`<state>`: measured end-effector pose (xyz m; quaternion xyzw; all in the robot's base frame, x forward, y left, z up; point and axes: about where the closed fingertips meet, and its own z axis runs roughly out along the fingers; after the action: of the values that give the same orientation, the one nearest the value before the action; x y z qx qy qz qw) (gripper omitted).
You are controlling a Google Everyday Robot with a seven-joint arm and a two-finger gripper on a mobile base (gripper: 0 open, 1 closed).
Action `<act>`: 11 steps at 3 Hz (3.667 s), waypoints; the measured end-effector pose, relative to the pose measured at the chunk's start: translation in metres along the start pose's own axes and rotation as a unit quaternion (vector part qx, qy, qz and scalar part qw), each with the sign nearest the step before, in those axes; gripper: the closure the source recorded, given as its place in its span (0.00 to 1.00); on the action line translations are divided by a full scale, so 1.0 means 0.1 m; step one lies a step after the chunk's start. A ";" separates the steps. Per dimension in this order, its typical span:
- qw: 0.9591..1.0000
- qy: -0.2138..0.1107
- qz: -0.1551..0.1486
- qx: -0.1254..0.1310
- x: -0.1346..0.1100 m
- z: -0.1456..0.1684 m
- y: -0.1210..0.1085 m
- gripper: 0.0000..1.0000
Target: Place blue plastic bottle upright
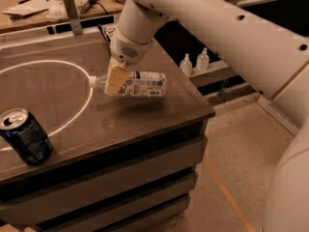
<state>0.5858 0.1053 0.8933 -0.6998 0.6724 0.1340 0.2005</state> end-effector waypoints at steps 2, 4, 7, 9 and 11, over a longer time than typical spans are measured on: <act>0.978 -0.198 -0.062 0.016 -0.65 -0.89 0.17 1.00; 0.907 -0.411 -0.083 -0.029 -0.77 -1.19 0.28 1.00; 0.863 -0.503 -0.004 -0.047 -0.23 -0.80 0.07 1.00; 0.837 -0.545 0.027 -0.043 -0.10 -0.63 -0.10 0.85; 0.831 -0.554 0.031 -0.042 -0.05 -0.65 -0.12 0.39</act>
Offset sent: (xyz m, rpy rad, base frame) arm -0.0491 0.0132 0.1736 0.6839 -0.0744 0.2096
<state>0.5920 0.0802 0.9547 -0.4945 0.4639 0.5337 0.5054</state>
